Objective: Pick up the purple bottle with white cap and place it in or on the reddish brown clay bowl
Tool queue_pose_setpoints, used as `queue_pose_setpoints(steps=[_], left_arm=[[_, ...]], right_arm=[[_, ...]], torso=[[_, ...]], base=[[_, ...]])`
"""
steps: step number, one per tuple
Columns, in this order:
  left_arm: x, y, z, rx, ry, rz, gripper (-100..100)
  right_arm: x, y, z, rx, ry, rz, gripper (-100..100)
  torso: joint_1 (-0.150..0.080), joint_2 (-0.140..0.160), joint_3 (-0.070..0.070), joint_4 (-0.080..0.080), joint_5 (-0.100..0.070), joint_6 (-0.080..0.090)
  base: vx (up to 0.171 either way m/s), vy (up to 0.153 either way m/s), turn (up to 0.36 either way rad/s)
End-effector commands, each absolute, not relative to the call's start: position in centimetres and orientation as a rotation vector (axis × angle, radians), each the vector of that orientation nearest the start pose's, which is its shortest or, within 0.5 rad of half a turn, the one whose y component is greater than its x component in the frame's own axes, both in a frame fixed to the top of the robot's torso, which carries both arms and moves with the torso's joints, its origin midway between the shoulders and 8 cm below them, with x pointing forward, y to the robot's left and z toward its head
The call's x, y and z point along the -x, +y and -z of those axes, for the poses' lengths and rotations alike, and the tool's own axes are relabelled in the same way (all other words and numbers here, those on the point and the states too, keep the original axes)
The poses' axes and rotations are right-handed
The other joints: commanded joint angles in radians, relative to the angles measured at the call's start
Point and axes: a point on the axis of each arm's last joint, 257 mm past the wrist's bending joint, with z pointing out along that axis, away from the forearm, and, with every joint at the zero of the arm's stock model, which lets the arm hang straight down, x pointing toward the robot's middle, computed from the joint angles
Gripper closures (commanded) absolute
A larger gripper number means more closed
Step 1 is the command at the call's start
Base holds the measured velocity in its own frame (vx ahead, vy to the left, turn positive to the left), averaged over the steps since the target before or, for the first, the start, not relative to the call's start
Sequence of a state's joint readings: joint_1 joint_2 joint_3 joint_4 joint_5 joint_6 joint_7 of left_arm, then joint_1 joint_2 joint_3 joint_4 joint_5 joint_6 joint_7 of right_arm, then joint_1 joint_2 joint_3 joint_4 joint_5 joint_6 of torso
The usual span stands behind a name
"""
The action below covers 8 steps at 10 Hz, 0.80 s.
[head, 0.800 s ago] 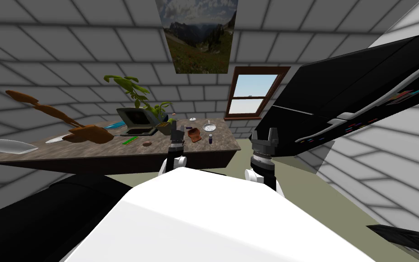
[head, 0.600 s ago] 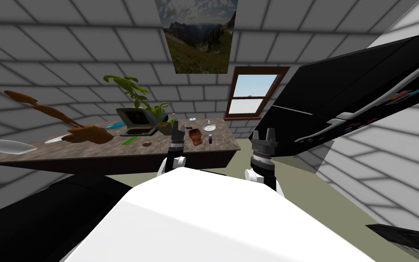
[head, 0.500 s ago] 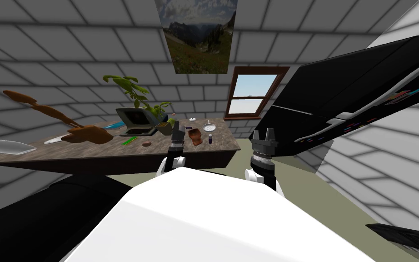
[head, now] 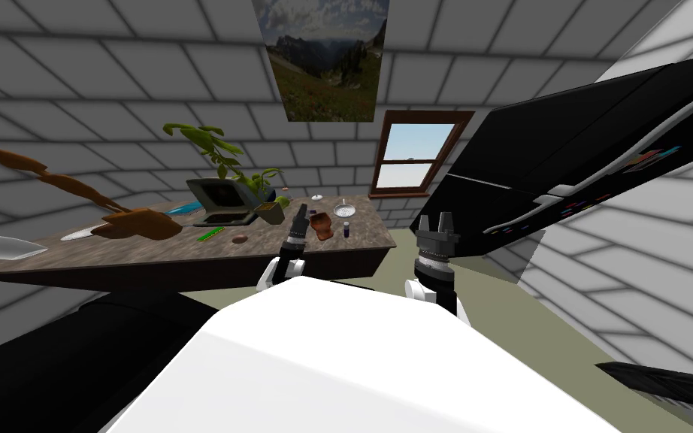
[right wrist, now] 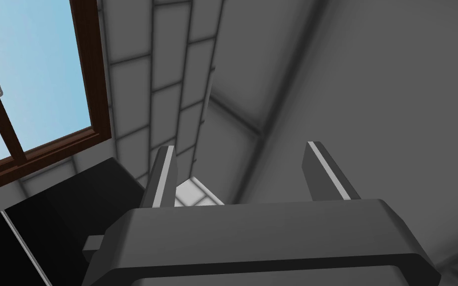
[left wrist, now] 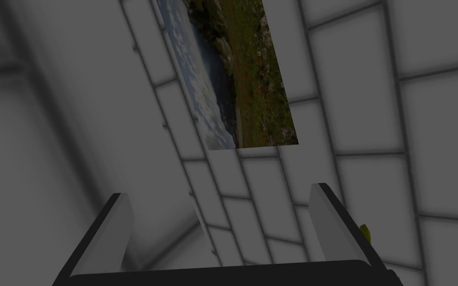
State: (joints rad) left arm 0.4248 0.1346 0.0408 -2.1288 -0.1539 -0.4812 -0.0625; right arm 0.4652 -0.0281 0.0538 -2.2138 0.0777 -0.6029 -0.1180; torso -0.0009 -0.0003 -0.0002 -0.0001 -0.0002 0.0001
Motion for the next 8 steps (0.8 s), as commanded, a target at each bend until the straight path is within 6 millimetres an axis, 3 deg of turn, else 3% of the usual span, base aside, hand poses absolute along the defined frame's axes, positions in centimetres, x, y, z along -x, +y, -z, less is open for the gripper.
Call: queue_pose_setpoints(steps=[1,8], left_arm=[[-39.1,26.3,3.5,0.47,0.93,1.052,-100],[-41.7,24.4,8.7,0.353,1.101,0.857,-100]], right_arm=[[-34.5,-24.3,-2.4,-0.582,0.614,-1.452,0],[-34.5,-24.3,-2.4,-0.582,0.614,-1.452,0]], torso=[[0.0,0.0,0.0,0.0,0.0,0.0],[0.0,0.0,0.0,0.0,0.0,0.0]], base=[[0.002,-0.016,-0.025],[0.003,-0.016,-0.034]])
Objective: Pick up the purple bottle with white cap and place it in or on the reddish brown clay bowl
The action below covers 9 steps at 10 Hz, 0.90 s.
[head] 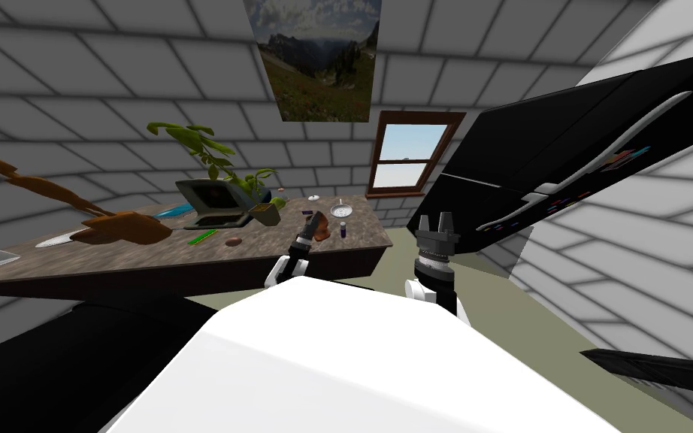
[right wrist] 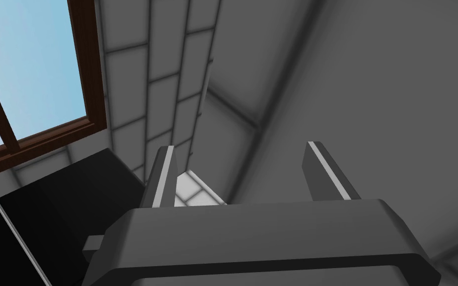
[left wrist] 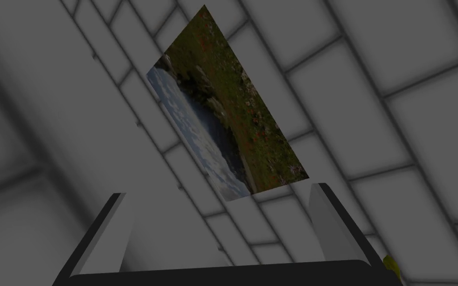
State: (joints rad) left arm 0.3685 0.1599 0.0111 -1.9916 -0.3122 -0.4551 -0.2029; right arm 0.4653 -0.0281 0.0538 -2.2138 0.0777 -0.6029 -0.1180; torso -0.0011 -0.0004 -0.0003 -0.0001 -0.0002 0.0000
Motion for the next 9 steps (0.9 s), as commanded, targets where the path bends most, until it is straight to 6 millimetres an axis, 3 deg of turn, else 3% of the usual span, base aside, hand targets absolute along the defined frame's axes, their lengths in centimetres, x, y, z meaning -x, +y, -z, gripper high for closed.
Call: queue_pose_setpoints(steps=[1,9], left_arm=[[-42.1,24.1,9.5,0.333,1.126,0.827,-100],[-44.8,21.6,16.9,0.148,1.324,0.587,-100]], right_arm=[[-34.5,-24.3,-2.4,-0.582,0.614,-1.452,0],[-34.5,-24.3,-2.4,-0.582,0.614,-1.452,0]], torso=[[0.0,0.0,0.0,0.0,0.0,0.0],[0.0,0.0,0.0,0.0,0.0,0.0]], base=[[0.006,-0.019,-0.043],[0.004,-0.017,-0.038]])
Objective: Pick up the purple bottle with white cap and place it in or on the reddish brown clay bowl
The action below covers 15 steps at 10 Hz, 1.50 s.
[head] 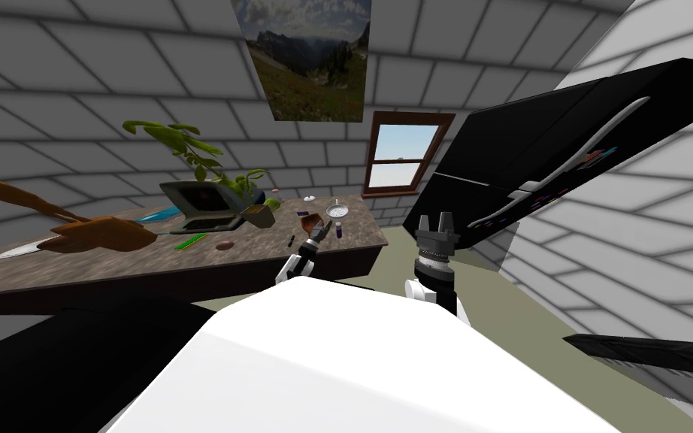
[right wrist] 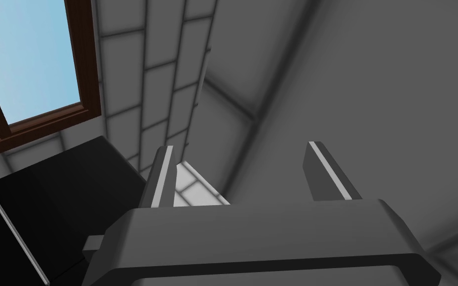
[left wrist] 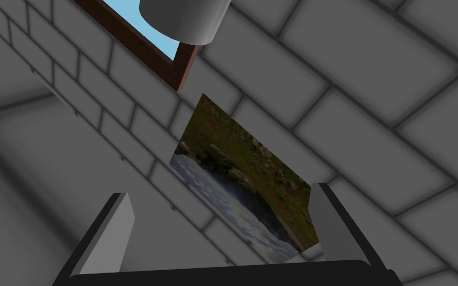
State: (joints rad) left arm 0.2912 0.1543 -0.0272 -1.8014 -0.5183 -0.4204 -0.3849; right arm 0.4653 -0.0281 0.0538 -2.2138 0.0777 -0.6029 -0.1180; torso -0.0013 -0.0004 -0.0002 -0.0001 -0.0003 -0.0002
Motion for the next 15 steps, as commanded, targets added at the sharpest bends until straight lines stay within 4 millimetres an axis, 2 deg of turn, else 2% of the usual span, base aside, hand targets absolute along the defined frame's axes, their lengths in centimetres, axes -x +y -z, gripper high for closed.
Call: queue_pose_setpoints(steps=[1,7,11,12,13,14,15], left_arm=[[-45.0,21.2,17.9,0.121,1.348,0.558,-100],[-46.1,19.7,23.3,-0.052,1.471,0.395,-100],[-46.4,19.4,27.0,-0.206,1.546,0.276,-100],[-46.4,19.5,27.7,-0.238,1.559,0.252,-100],[-46.4,19.6,27.1,-0.215,1.549,0.27,-100],[-46.4,19.6,27.1,-0.219,1.551,0.266,0],[-46.4,19.6,27.1,-0.219,1.551,0.266,-100]], right_arm=[[-34.5,-24.3,-2.4,-0.582,0.614,-1.452,0],[-34.5,-24.3,-2.4,-0.582,0.614,-1.452,0],[-34.5,-24.3,-2.4,-0.582,0.614,-1.452,0],[-34.5,-24.3,-2.4,-0.582,0.614,-1.452,0],[-34.5,-24.3,-2.4,-0.582,0.614,-1.452,0],[-34.5,-24.3,-2.4,-0.582,0.614,-1.451,0],[-34.5,-24.3,-2.4,-0.582,0.614,-1.451,0]], torso=[[0.0,0.0,0.0,0.0,0.0,0.0],[0.0,0.0,0.0,0.0,0.0,0.0],[0.0,0.0,0.0,0.0,0.0,0.0],[0.0,0.0,0.0,0.0,0.0,0.0],[0.0,0.0,0.0,0.0,0.0,0.0],[0.001,0.0,0.0,0.0,0.0,0.0],[0.001,0.0,0.0,0.0,0.0,0.0]], base=[[0.006,-0.017,-0.037],[0.004,-0.014,-0.034],[0.005,-0.014,-0.037],[0.007,-0.017,-0.022],[0.003,-0.007,-0.001],[0.0,0.0,0.0],[0.0,0.0,0.0]])
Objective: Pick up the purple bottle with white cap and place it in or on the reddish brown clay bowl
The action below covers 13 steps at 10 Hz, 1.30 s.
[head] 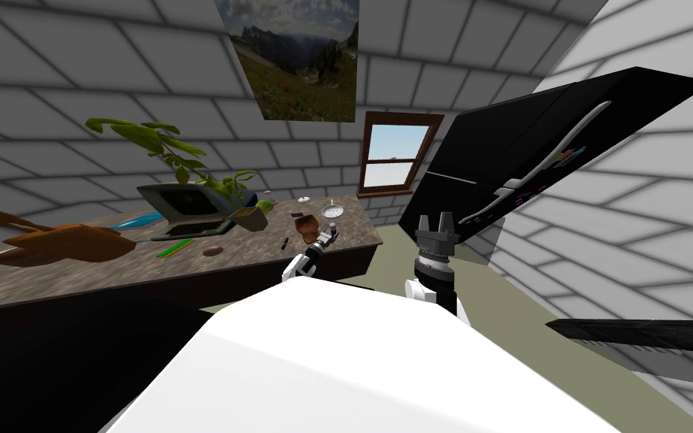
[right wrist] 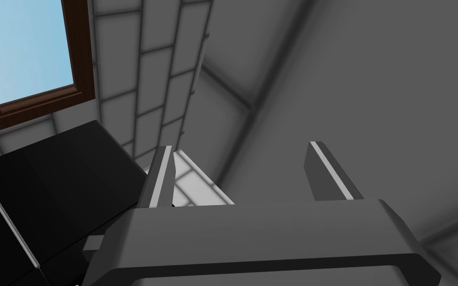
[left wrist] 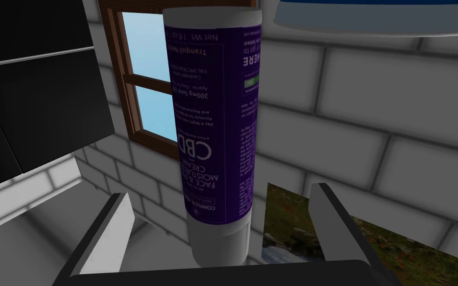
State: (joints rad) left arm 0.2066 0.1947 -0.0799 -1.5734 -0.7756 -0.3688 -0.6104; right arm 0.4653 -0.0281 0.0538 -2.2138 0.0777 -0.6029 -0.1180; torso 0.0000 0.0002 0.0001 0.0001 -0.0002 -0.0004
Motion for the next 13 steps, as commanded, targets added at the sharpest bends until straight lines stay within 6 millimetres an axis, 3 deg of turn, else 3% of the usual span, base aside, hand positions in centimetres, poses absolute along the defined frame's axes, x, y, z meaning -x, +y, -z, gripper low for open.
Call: queue_pose_setpoints(steps=[1,5,6,7,8,9,10,12,13], left_arm=[[-46.4,19.6,27.1,-0.219,1.551,0.266,100],[-46.4,19.6,27.1,-0.219,1.55,0.267,100],[-46.4,19.6,27.1,-0.219,1.551,0.267,0],[-46.4,19.6,27.1,-0.219,1.551,0.267,100],[-46.4,19.6,27.1,-0.219,1.551,0.267,0],[-46.5,19.5,26.5,-0.2,1.551,0.274,100],[-46.6,19.5,26.4,-0.194,1.551,0.277,100],[-46.5,19.4,27.2,-0.194,1.558,0.283,-100],[-46.5,19.4,27.6,-0.192,1.562,0.287,-100]], right_arm=[[-34.5,-24.3,-2.4,-0.582,0.614,-1.451,0],[-34.5,-24.3,-2.4,-0.582,0.614,-1.451,0],[-34.5,-24.3,-2.4,-0.582,0.614,-1.451,0],[-34.5,-24.3,-2.4,-0.582,0.614,-1.451,0],[-34.5,-24.3,-2.4,-0.582,0.614,-1.451,0],[-34.5,-24.3,-2.4,-0.582,0.614,-1.451,0],[-34.5,-24.3,-2.4,-0.582,0.614,-1.452,0],[-34.5,-24.3,-2.4,-0.582,0.614,-1.452,0],[-34.5,-24.3,-2.4,-0.582,0.614,-1.451,0]], torso=[[0.0,0.0,0.0,0.0,0.0,0.0],[0.001,0.0,0.0,0.0,0.0,0.0],[0.001,0.0,0.0,0.0,0.0,0.0],[0.001,0.0,0.0,0.0,0.0,0.0],[0.0,0.0,0.0,0.0,0.0,0.0],[0.0,0.0,0.0,0.0,0.0,0.0],[0.001,0.006,0.003,0.0,0.001,0.001],[0.001,0.007,0.004,0.001,0.001,0.001],[-0.001,0.001,0.0,-0.001,0.001,0.001]], base=[[0.0,0.0,0.0],[0.0,0.0,0.0],[0.0,0.0,0.0],[0.0,0.0,0.0],[0.0,0.0,0.0],[-0.128,0.02,-0.11],[-0.222,0.052,-0.104],[-0.037,0.014,-0.013],[0.068,-0.009,-0.011]])
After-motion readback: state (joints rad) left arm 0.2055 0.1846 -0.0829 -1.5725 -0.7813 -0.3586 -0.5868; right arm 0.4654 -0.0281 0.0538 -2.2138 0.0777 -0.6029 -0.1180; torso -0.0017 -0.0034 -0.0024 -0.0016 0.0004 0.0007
